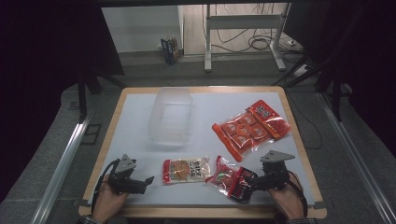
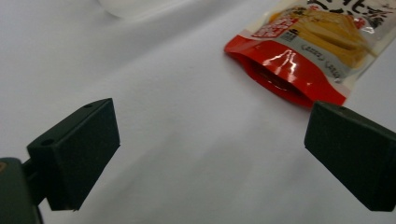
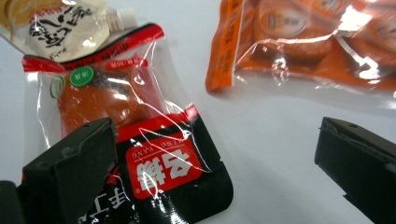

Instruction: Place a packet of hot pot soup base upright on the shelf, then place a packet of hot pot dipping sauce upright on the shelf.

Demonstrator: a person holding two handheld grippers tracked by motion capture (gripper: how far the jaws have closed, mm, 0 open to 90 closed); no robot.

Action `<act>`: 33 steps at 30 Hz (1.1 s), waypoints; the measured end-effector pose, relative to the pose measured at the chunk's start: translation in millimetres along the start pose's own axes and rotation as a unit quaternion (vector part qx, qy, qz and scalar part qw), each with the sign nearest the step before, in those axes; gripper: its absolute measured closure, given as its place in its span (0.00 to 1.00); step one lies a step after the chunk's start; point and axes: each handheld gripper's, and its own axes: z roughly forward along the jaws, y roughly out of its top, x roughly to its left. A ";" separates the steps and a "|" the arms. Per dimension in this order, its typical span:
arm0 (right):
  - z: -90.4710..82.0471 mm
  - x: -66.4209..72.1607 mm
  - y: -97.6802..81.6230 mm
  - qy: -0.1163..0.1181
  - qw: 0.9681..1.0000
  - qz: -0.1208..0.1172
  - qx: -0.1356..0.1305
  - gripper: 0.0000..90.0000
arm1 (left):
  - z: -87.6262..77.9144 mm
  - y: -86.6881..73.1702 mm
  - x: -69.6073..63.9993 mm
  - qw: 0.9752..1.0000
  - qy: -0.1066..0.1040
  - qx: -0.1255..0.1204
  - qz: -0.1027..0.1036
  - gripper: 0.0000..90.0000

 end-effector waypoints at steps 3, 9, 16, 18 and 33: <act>1.6 -0.7 0.2 0.005 1.000 -0.006 0.001 0.00 | -2.3 0.8 -0.9 1.000 0.002 -0.010 -0.002 0.05; 3.2 1.5 1.5 0.001 1.000 -0.020 0.004 0.00 | -1.3 -0.3 0.1 1.000 0.009 -0.022 0.005 0.05; 3.7 0.4 1.8 -0.001 1.000 -0.018 0.001 0.00 | -0.3 -2.0 1.0 0.999 0.002 -0.036 0.013 0.06; 3.8 0.4 2.2 -0.001 1.000 -0.020 0.001 0.00 | 0.3 -2.9 2.0 0.999 -0.001 -0.041 0.016 0.06; 5.4 -7.1 2.3 -0.023 1.000 0.000 0.005 0.00 | 4.0 -3.9 4.2 1.000 0.001 -0.029 0.010 0.06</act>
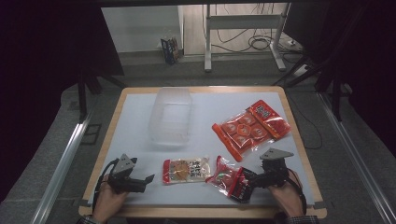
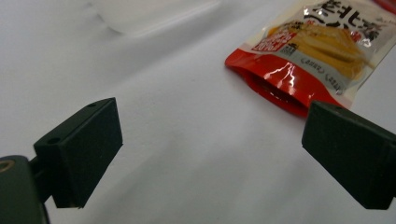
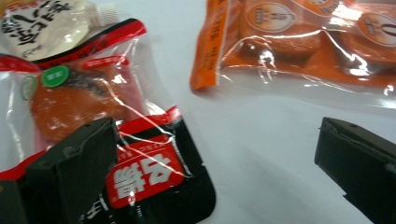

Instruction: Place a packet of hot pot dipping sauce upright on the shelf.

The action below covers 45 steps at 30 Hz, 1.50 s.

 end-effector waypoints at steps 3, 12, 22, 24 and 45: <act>0.4 -4.3 0.1 -0.009 1.000 0.009 -0.003 0.00 | 0.7 0.3 -1.1 1.000 -0.002 0.002 0.004 0.05; 1.5 -18.5 -0.2 -0.043 0.999 0.021 -0.005 0.00 | 4.8 0.6 -4.6 1.000 -0.009 0.021 0.012 0.06; 1.8 -37.9 1.6 -0.060 0.997 0.045 -0.007 0.01 | 9.3 -0.1 -8.0 0.999 -0.004 0.040 0.026 0.06; 1.9 -39.0 2.2 -0.063 0.997 0.044 -0.005 0.01 | 9.7 -0.2 -8.0 0.999 -0.005 0.041 0.027 0.06; -0.8 -97.7 2.0 -0.121 0.989 0.084 0.017 0.14 | 15.2 -1.3 -12.0 0.997 -0.008 0.061 0.048 0.06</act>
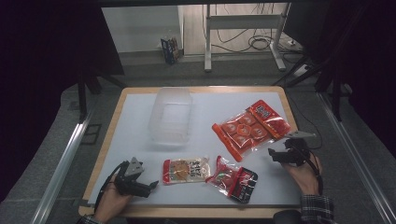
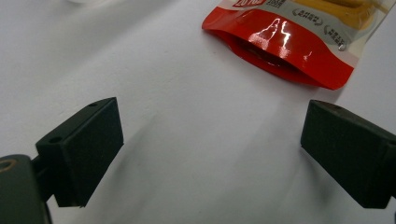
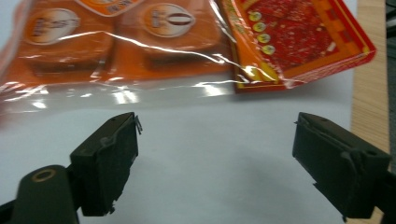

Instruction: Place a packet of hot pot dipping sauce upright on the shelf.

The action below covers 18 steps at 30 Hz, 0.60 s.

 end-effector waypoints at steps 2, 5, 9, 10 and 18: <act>1.3 -2.5 0.3 -0.003 1.000 0.005 0.002 0.13 | 0.2 0.0 -0.1 1.000 0.000 0.001 0.001 0.06; 5.8 -12.4 2.2 -0.008 1.000 0.012 0.000 0.12 | 0.9 -0.1 -0.4 1.000 0.000 0.005 0.003 0.06; 12.4 -20.0 4.9 -0.007 1.000 0.011 0.003 0.12 | 1.6 -0.2 -0.5 1.000 0.000 0.007 0.003 0.06; 14.8 -21.5 5.9 -0.003 1.000 0.010 0.005 0.12 | 1.7 -0.2 -0.4 1.000 -0.001 0.007 0.002 0.06; 24.5 -34.9 14.7 0.003 1.000 0.016 0.003 0.12 | 2.0 -0.4 0.2 1.000 -0.003 0.007 -0.001 0.06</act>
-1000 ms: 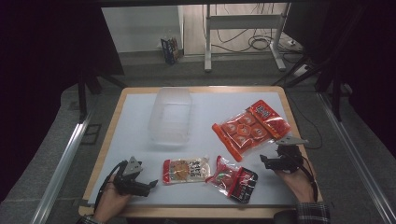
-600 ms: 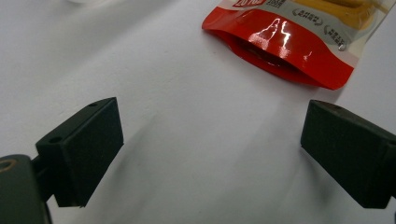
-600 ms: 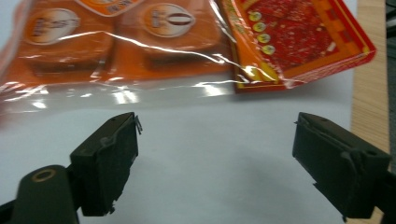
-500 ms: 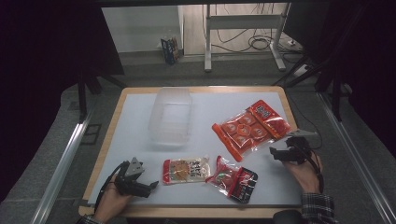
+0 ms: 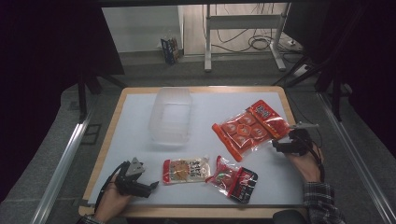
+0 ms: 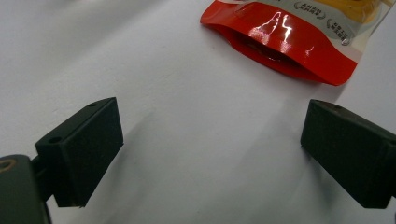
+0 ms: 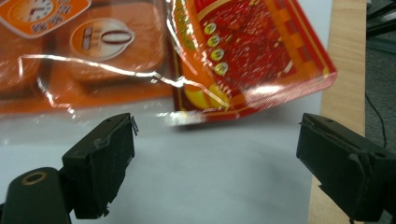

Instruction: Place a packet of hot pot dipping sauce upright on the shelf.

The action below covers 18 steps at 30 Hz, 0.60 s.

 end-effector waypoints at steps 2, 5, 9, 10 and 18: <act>1.1 -1.8 1.4 0.001 1.000 0.001 0.000 0.12 | 0.0 0.0 -0.1 1.000 0.001 0.000 0.000 0.06; 5.9 -5.4 7.8 0.005 1.000 0.003 0.000 0.12 | -1.2 0.4 -0.1 1.000 0.008 -0.004 0.003 0.06; 10.7 -8.8 12.4 0.002 1.000 0.006 0.004 0.12 | -6.4 1.1 2.7 1.000 0.007 -0.028 -0.010 0.06; 10.7 -8.8 12.4 0.002 1.000 0.006 0.004 0.12 | -6.4 1.1 2.7 1.000 0.007 -0.028 -0.010 0.06; 10.0 -23.1 14.6 0.001 0.999 0.033 0.005 0.12 | -11.4 0.0 10.4 0.997 -0.014 -0.057 -0.052 0.05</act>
